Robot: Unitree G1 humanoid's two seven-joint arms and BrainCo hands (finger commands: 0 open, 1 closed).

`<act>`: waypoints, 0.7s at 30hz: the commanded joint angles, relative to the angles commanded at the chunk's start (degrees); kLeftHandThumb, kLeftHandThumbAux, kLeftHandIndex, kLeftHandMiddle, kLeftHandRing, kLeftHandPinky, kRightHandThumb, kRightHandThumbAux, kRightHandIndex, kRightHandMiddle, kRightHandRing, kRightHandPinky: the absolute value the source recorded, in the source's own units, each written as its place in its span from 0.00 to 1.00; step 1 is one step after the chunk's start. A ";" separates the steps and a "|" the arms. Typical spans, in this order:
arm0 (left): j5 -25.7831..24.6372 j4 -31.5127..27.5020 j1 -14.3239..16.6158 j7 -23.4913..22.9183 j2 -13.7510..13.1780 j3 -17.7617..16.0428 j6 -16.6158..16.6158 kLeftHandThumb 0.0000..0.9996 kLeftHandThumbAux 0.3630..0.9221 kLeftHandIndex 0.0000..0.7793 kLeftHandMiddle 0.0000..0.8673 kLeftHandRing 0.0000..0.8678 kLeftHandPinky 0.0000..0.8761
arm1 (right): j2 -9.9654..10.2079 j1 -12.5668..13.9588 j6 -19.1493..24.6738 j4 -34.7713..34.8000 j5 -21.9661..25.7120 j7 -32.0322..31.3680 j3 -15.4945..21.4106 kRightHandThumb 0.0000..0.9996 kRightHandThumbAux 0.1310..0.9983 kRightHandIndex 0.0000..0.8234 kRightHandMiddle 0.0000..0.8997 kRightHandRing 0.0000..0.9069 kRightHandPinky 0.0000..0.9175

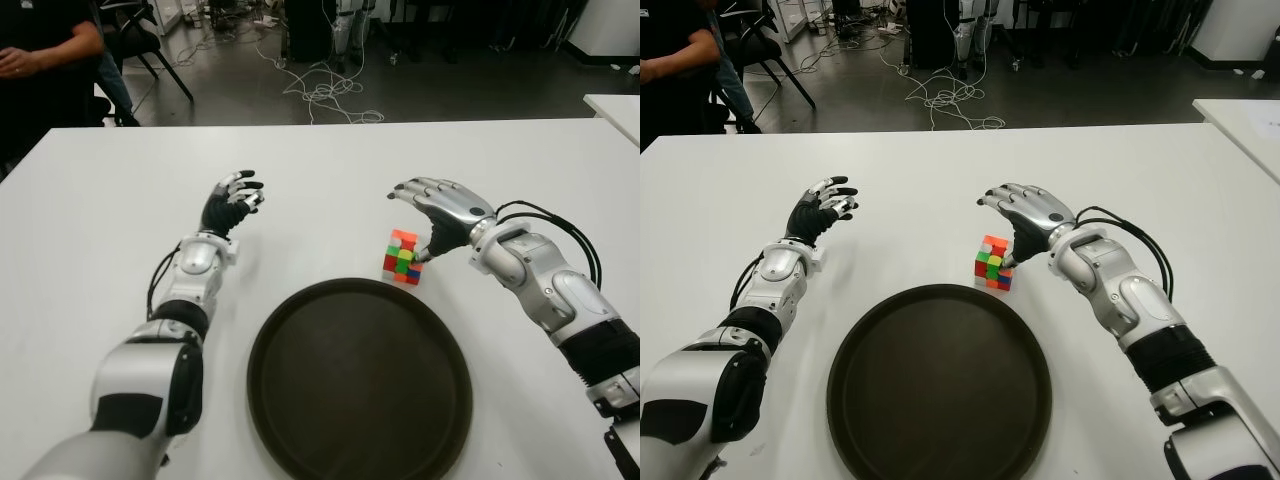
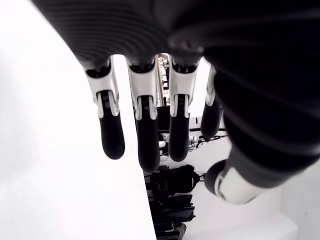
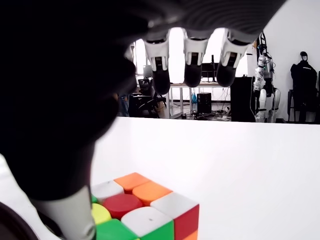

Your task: Pick up the Rubik's Cube and put it in the plate

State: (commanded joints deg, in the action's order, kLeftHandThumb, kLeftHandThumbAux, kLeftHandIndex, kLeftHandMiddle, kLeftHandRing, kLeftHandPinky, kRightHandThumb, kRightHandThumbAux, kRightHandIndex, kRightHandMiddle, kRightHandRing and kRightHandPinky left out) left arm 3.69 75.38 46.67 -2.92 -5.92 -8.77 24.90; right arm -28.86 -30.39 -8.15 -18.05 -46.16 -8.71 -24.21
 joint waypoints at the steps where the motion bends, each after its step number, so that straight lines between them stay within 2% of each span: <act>1: 0.00 0.00 0.00 0.00 0.00 0.00 -0.02 0.22 0.66 0.27 0.34 0.37 0.39 | 0.00 -0.02 0.00 -0.07 -0.01 0.10 -0.04 0.00 0.80 0.00 0.01 0.00 0.03; 11: -0.29 0.02 0.14 -0.24 0.02 -0.28 -0.46 0.23 0.69 0.28 0.35 0.37 0.38 | 0.08 -0.48 0.36 -0.81 -0.25 0.72 -0.48 0.00 0.82 0.00 0.01 0.00 0.03; 21: -0.41 -0.03 0.03 -0.05 0.13 -0.50 -0.18 0.23 0.66 0.29 0.35 0.38 0.39 | 0.29 -0.70 1.09 -1.09 -0.80 0.77 -0.68 0.00 0.83 0.00 0.01 0.00 0.03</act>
State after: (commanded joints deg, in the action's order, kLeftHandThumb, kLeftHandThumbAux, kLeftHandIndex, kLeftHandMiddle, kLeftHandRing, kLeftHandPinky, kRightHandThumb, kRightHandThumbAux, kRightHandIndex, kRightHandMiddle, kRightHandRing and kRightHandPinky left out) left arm 3.28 75.35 46.70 -2.97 -5.78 -9.27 24.72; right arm -28.58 -31.09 -7.07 -19.13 -46.96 -7.94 -24.89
